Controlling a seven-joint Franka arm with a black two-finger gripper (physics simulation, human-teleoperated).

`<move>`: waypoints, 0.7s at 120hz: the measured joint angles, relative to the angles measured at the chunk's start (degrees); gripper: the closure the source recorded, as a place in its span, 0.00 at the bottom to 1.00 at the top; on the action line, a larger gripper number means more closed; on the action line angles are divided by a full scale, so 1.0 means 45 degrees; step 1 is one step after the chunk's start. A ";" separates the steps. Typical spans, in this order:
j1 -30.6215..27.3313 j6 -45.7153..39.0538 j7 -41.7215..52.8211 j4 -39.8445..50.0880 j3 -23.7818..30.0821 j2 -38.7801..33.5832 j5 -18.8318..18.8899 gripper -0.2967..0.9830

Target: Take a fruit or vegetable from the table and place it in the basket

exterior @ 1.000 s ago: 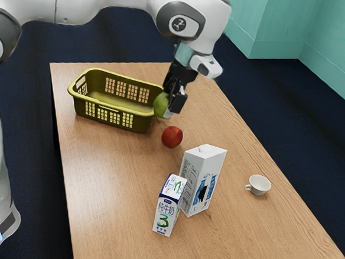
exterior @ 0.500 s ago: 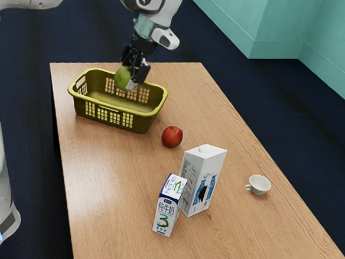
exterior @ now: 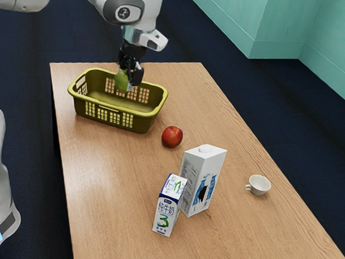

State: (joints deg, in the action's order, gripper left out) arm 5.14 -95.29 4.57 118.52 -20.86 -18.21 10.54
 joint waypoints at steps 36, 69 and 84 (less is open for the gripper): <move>0.0104 -0.3236 -0.0045 0.1066 -0.0372 -0.0090 0.0413 0.42; 0.0150 -0.3277 0.0147 0.0870 -0.0160 -0.0163 0.0205 0.27; 0.0120 0.0233 0.0187 -0.2539 0.1666 -0.0216 -0.0119 0.26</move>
State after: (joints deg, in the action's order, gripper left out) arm 5.68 -94.24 5.41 107.09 -13.36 -19.18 10.01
